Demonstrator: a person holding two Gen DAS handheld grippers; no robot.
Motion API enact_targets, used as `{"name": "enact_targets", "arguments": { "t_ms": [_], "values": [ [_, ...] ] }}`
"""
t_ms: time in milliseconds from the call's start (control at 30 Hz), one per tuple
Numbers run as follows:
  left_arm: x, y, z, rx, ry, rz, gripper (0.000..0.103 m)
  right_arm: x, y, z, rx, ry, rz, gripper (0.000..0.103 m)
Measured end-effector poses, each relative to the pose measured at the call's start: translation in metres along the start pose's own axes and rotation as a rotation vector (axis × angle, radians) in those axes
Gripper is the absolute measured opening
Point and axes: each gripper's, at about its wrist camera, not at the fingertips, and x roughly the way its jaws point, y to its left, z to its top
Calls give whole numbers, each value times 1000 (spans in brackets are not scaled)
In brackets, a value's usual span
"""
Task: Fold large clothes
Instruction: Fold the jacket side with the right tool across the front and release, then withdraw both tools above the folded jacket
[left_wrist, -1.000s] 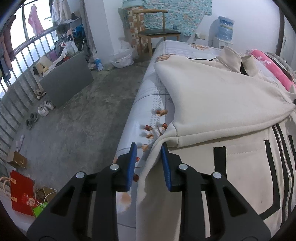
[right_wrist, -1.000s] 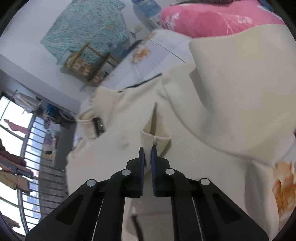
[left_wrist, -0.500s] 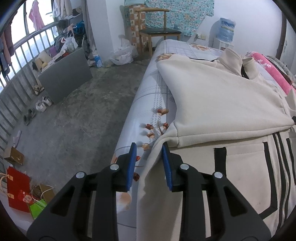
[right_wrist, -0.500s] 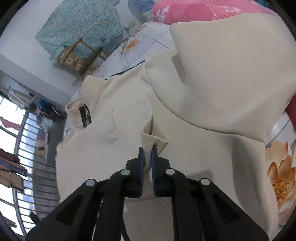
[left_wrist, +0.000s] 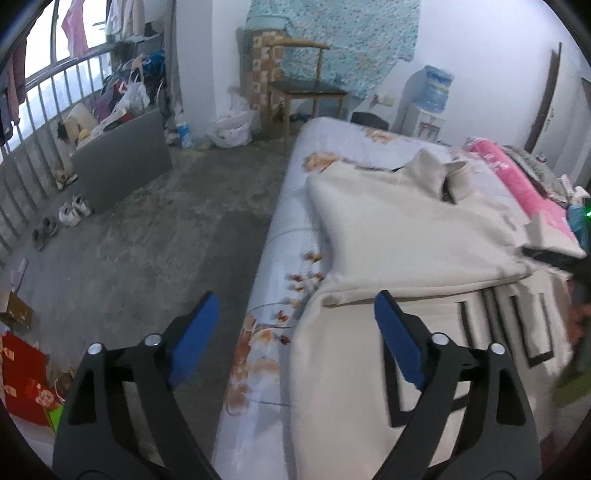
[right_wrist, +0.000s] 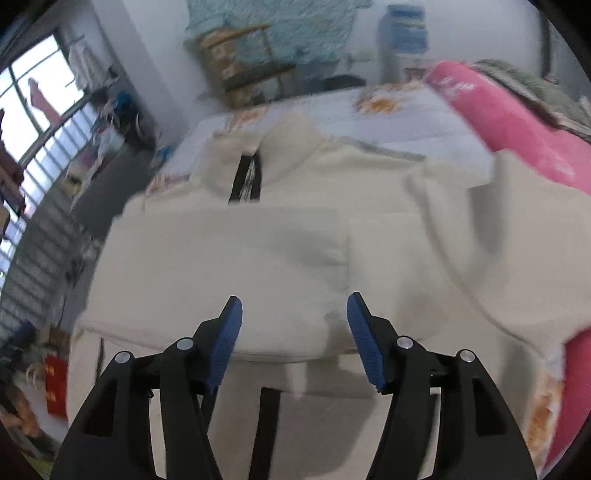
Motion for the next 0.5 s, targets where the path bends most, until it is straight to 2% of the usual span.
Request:
{"name": "enact_targets", "arguments": {
  "t_ms": [67, 167, 267, 500],
  "values": [
    [-11, -9, 8, 23, -7, -31, 87, 20, 1, -4, -45, 34, -35, 61],
    [-17, -28, 21, 70, -5, -50, 89, 19, 8, -7, -108, 24, -75, 62],
    [-12, -52, 31, 118, 2, -63, 89, 1, 12, -8, -88, 3, -65, 64],
    [32, -106, 45, 165, 47, -127, 89, -39, 8, -20, -35, -69, -83, 78]
  ]
}}
